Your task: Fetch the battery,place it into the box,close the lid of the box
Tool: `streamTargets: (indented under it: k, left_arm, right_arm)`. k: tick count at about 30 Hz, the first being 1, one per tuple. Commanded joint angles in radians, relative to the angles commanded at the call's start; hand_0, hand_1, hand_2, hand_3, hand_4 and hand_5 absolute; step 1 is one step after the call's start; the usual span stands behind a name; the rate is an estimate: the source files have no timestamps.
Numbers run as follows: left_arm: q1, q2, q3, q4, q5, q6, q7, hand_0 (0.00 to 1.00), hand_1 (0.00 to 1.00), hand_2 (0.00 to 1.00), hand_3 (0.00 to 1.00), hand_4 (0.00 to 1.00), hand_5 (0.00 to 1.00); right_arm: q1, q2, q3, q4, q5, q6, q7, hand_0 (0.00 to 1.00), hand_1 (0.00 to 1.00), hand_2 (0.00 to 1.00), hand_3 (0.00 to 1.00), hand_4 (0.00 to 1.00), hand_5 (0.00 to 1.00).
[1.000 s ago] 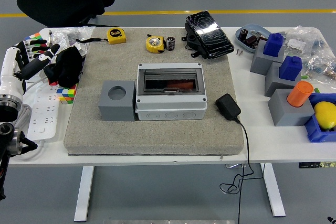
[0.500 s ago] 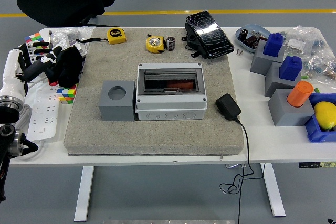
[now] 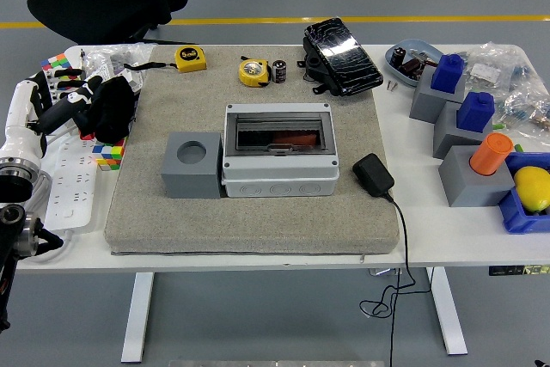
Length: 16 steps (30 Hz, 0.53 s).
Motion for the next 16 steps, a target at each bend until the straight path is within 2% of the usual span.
streamTargets:
  k: [16]
  left_arm:
    - [0.000, 0.001, -0.004, -0.001, -0.001, -0.002, 0.001, 0.432, 0.523, 0.569, 0.599, 0.998, 0.444]
  right_arm:
    - [0.002, 0.001, -0.003, -0.001, 0.000, 0.001, -0.001, 0.503, 0.614, 0.654, 0.559, 0.944, 0.500]
